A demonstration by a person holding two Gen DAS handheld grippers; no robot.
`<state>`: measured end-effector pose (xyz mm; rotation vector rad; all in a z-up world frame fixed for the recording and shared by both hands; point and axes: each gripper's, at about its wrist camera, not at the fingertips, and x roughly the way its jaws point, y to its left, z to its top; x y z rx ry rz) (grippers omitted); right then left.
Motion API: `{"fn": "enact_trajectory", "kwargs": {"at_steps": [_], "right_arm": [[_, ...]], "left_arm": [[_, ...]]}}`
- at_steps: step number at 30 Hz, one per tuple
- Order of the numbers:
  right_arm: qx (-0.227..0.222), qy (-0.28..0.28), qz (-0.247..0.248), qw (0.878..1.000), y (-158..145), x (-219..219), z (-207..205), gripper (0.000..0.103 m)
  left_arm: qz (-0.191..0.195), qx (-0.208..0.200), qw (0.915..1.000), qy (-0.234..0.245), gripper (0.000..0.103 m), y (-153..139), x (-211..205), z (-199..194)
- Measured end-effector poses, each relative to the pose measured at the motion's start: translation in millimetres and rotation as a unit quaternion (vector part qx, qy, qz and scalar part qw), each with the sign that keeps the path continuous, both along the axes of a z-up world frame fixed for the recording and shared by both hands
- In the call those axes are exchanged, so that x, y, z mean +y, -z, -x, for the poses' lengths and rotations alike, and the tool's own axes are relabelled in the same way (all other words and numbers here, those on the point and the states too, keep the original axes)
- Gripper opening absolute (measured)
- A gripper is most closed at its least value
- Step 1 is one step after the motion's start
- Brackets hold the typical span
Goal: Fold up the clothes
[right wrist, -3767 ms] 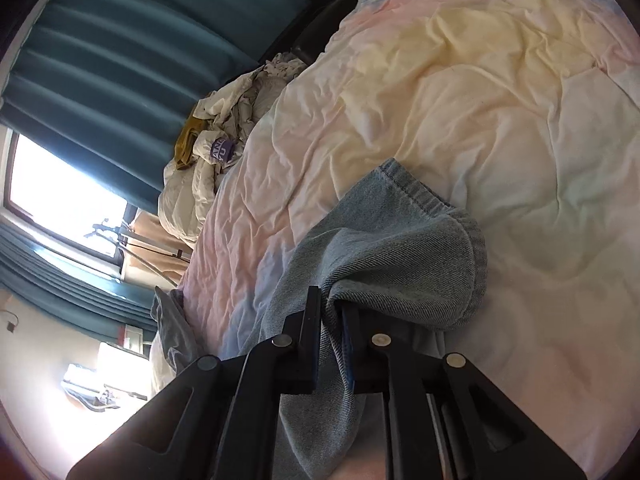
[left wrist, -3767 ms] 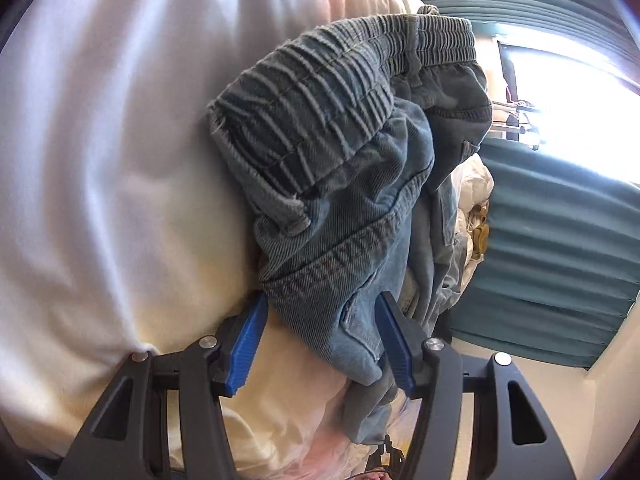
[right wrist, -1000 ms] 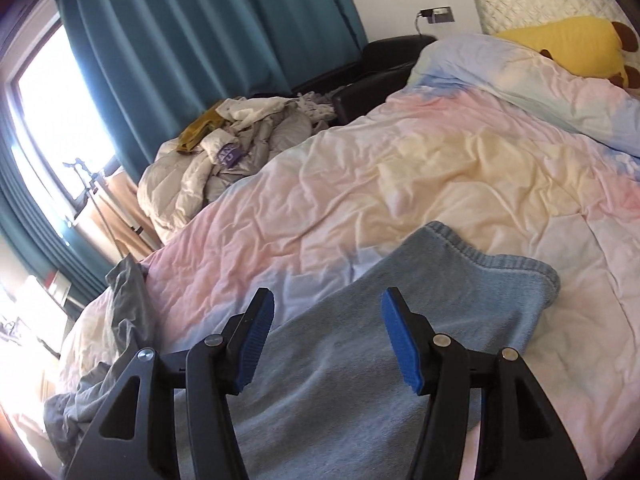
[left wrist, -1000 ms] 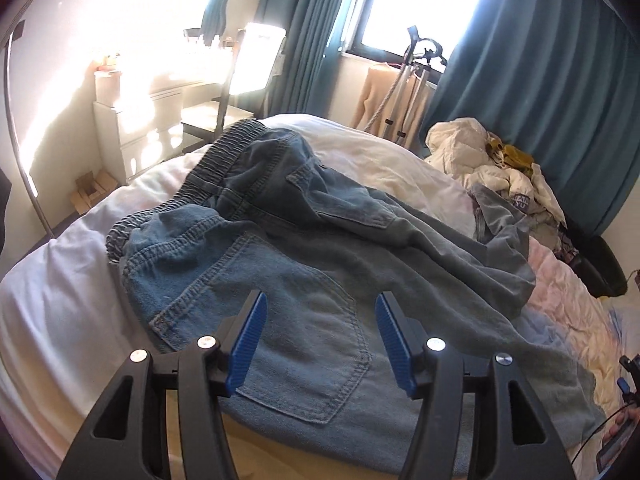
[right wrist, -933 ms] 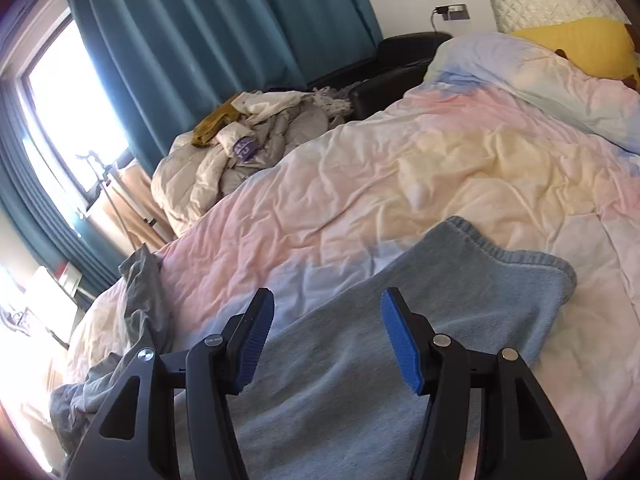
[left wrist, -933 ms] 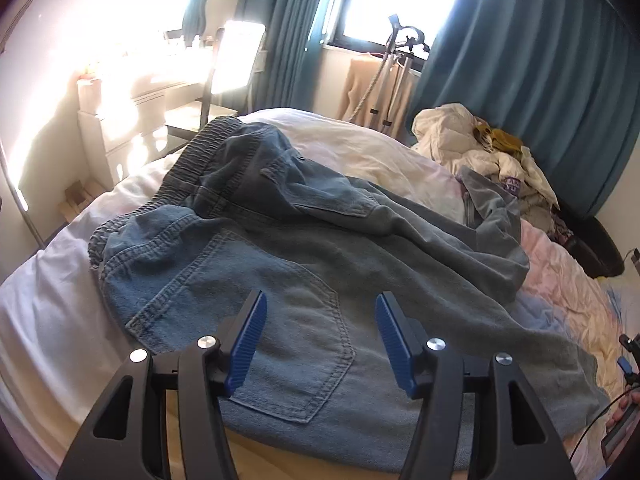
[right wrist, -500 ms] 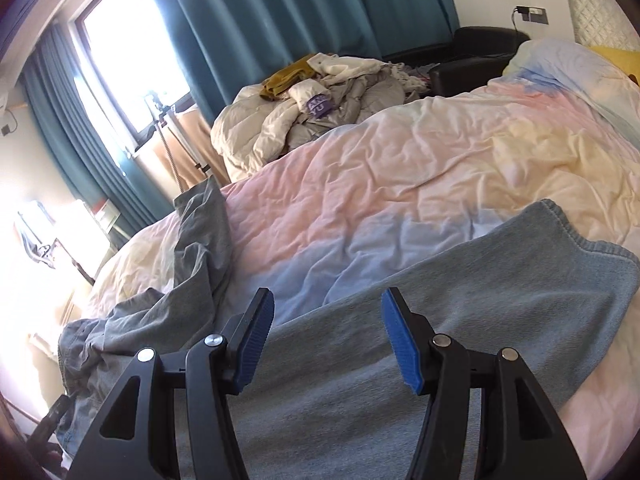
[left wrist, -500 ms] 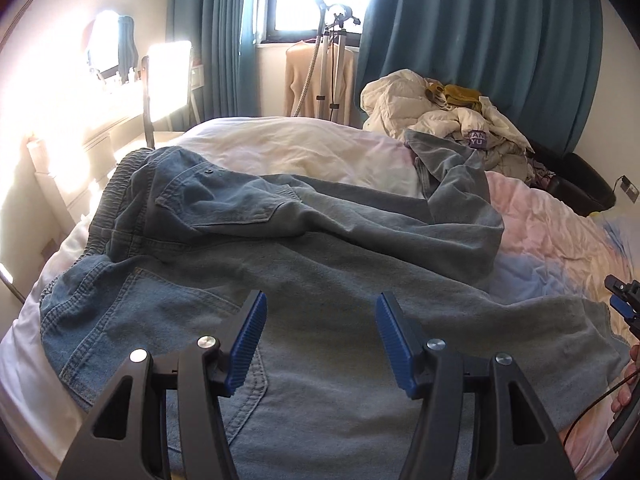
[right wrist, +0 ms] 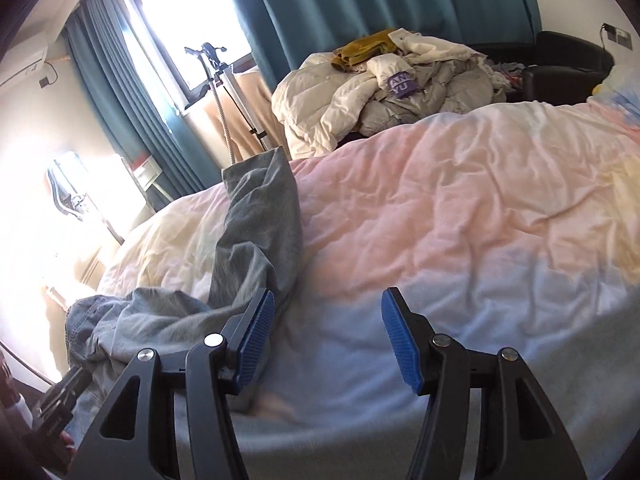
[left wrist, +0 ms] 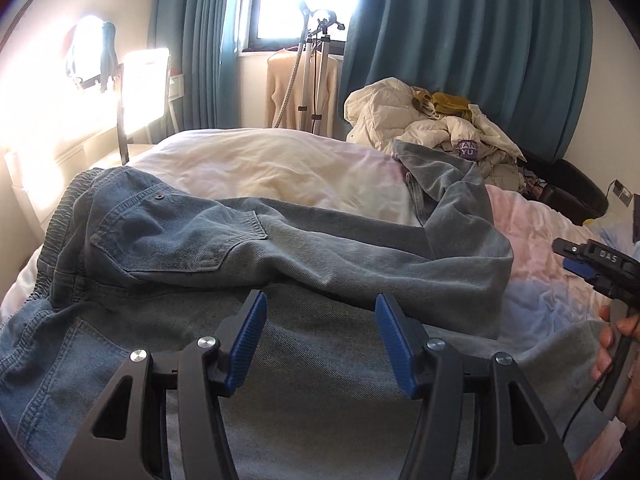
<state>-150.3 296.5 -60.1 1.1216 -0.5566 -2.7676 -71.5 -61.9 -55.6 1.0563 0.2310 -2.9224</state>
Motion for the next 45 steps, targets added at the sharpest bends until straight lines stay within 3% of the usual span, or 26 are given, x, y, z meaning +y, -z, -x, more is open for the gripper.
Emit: {"fn": "enact_trajectory", "kwargs": {"at_steps": [7,12,13,15,17,22,31,37,41,45], "right_arm": [[-0.036,0.005,0.045,0.998,46.6,-23.2,120.1,0.057],[-0.032,-0.003,0.069,0.997,63.5,-39.4,146.3,0.055],[-0.029,-0.004,0.075,0.997,65.0,-41.4,146.7,0.051],[-0.026,-0.009,0.079,0.996,64.9,-47.3,144.4,0.019],[-0.032,-0.009,0.067,0.997,60.2,-55.3,139.7,0.006],[0.009,-0.013,0.046,0.999,17.8,-69.6,96.7,0.003],[0.092,-0.009,0.042,0.995,-76.7,-58.2,-23.3,0.002],[0.153,-0.042,-0.014,0.987,-134.4,-79.1,-93.9,0.002],[0.164,-0.071,-0.047,0.983,-160.4,-109.8,-95.6,0.002],[0.146,-0.087,-0.082,0.982,-161.2,-138.1,-57.9,0.002]], "left_arm": [[-0.019,0.034,0.9992,0.006,0.058,19.0,-16.8,15.4],[-0.057,0.021,0.9980,0.013,0.058,36.2,-26.9,31.2],[-0.068,0.017,0.9975,0.013,0.058,38.9,-29.6,33.8],[-0.087,0.012,0.9961,0.011,0.058,41.9,-35.5,36.3],[-0.100,0.013,0.9948,0.009,0.058,42.2,-39.5,35.4],[-0.093,0.029,0.9952,-0.009,0.058,32.6,-45.8,27.1],[-0.082,0.059,0.9943,-0.034,0.058,2.4,-52.1,-1.3],[-0.101,0.072,0.9918,-0.028,0.058,-13.6,-52.1,-27.6],[-0.106,0.085,0.9903,-0.032,0.058,-21.1,-56.4,-37.2],[-0.126,0.076,0.9882,-0.043,0.058,-17.9,-66.5,-36.9]]}}
